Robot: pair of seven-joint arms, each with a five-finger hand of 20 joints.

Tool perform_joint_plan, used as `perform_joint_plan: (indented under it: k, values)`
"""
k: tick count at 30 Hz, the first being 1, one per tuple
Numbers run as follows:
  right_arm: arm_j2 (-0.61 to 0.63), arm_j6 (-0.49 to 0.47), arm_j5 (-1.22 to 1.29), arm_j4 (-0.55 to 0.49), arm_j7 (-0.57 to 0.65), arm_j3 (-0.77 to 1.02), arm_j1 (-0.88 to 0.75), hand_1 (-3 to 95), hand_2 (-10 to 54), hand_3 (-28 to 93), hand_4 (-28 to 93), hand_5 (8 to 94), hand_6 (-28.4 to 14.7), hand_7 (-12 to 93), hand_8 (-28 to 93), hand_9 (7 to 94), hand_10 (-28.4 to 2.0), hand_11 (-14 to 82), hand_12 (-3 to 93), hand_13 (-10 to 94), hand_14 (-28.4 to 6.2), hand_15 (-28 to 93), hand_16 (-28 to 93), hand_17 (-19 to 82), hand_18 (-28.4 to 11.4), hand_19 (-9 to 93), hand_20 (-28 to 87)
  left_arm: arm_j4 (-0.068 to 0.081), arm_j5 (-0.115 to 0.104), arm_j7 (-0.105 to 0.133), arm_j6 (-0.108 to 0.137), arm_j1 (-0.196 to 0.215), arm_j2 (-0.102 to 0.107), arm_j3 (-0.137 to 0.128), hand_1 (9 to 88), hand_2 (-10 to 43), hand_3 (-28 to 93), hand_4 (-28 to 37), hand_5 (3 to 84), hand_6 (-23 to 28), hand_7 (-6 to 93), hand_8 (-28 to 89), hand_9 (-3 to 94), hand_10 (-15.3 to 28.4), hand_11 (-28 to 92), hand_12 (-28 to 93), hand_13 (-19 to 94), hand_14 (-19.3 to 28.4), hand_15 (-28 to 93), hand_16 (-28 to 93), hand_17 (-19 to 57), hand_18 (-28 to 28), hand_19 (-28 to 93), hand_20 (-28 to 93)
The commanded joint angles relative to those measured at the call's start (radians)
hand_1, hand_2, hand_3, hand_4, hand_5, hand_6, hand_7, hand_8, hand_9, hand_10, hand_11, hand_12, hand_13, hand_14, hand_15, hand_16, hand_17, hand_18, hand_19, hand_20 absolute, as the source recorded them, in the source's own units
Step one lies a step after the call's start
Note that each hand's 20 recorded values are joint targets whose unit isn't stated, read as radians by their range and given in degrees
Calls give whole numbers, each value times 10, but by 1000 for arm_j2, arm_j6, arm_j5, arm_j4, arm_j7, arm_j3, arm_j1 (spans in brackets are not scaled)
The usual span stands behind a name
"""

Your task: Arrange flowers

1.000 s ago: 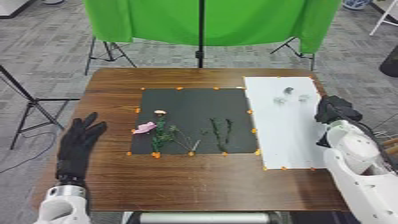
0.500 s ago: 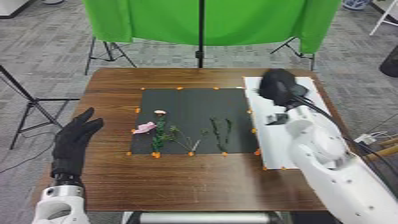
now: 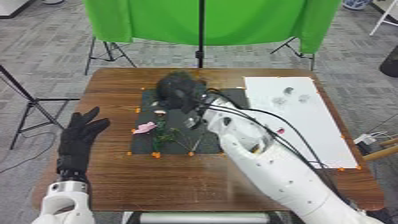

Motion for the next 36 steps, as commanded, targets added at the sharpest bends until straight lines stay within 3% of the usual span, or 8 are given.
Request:
perform_joint_plan:
  k: [1, 17, 26, 36]
  values:
    - [16, -55, -60, 42, 6, -36, -23, 647, -95, 477, -108, 745, 40, 215, 64, 869, -86, 46, 351, 872, -11, 680, 320, 649, -98, 932, 648, -3, 5, -10, -13, 26, 2, -2, 199, 128, 570, -283, 458, 60, 52, -57, 528, 158, 149, 159, 410, 175, 124, 40, 81, 121, 35, 209]
    - [7, -93, -105, 78, 12, -24, -49, 619, -95, 515, -122, 709, 42, 217, 44, 828, -85, 38, 335, 865, -13, 690, 311, 646, -99, 932, 651, 3, 3, -27, -38, 23, 4, 0, 193, 115, 583, -283, 442, 65, 35, -50, 499, 164, 139, 154, 400, 185, 116, 38, 74, 127, 43, 199]
    - [23, -107, -105, 71, 23, -23, -41, 574, -95, 565, -142, 639, 37, 220, 38, 754, -93, 79, 303, 856, -9, 690, 309, 637, -96, 932, 648, 6, 3, -27, -38, 17, 2, 0, 193, 97, 594, -283, 437, 60, 36, -48, 490, 159, 141, 150, 392, 182, 112, 37, 72, 126, 42, 196]
    - [43, -89, -117, 72, 44, -10, -20, 563, -95, 595, -170, 625, 40, 231, 30, 741, -95, 94, 298, 853, -7, 689, 309, 633, -94, 932, 647, 5, 4, -26, -41, 15, 1, -1, 181, 76, 623, -283, 439, 48, 48, -52, 488, 147, 151, 144, 379, 166, 109, 35, 73, 122, 32, 196]
